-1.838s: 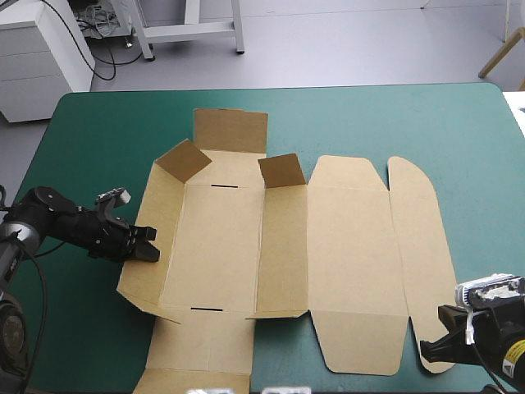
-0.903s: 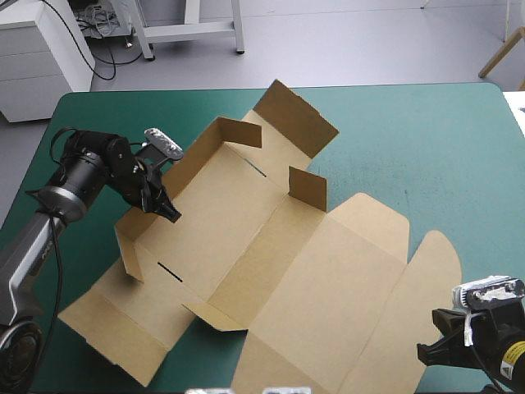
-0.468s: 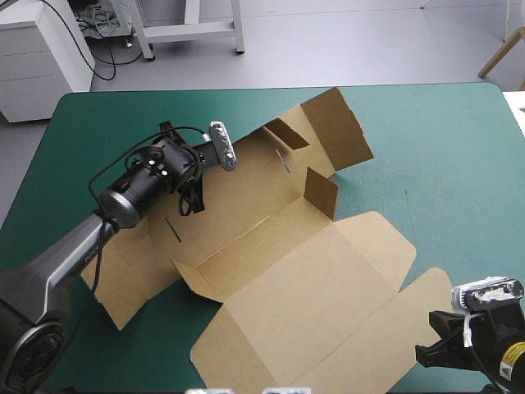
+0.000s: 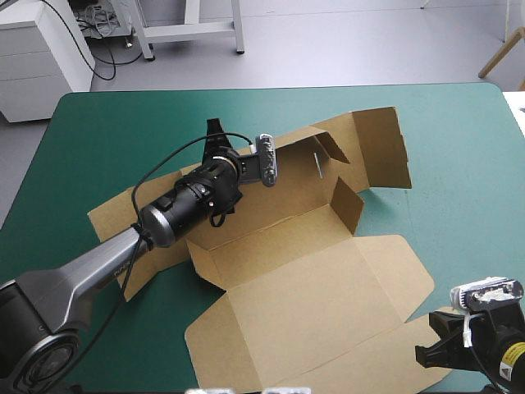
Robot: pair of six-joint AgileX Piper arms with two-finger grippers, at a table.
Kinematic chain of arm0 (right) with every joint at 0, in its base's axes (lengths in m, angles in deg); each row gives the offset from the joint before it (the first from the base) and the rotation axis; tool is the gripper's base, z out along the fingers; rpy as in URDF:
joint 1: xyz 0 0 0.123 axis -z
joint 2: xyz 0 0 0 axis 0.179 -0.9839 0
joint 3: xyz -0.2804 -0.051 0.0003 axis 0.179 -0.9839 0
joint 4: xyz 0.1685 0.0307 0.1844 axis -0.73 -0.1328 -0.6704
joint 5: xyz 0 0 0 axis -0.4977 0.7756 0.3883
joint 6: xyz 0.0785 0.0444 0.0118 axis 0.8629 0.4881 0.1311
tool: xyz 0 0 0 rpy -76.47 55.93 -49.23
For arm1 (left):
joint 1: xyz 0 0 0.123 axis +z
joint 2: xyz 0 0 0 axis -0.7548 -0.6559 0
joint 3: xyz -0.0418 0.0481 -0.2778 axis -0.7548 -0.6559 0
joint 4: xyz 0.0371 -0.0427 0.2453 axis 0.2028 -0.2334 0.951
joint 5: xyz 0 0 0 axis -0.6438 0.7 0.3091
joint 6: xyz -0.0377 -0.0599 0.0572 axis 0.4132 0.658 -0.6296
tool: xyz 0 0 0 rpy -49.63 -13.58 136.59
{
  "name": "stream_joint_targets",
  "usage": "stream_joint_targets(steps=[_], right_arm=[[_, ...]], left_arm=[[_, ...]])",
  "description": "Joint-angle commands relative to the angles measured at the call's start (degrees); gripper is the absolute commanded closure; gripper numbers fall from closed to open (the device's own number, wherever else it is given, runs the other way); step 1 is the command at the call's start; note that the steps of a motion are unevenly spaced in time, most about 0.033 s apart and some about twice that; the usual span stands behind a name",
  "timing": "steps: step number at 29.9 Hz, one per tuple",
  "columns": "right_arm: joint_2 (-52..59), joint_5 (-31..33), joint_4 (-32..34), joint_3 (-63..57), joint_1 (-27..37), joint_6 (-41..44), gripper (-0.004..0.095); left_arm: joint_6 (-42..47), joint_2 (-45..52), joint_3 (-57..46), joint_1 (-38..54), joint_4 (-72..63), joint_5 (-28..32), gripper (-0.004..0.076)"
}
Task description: Fold the box
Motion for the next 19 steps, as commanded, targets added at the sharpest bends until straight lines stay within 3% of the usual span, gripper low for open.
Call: stream_joint_targets(steps=[1, 9, 19], right_arm=[[-0.6, -2.9, 0.3, 1.2, 0.2, -0.4, 0.0912], [-0.6, -2.9, 0.3, 1.2, 0.2, -0.4, 0.0912], [-0.6, -2.9, 0.3, 1.2, 0.2, -1.0, 0.0912]], left_arm=[[5.7, 2.3, 1.3, -4.1, 10.9, 3.0, 0.0734], [18.1, 2.6, -4.6, -9.4, 25.8, 3.9, 0.0734], [47.6, 6.1, -22.2, -16.2, 59.6, 0.8, 0.0734]])
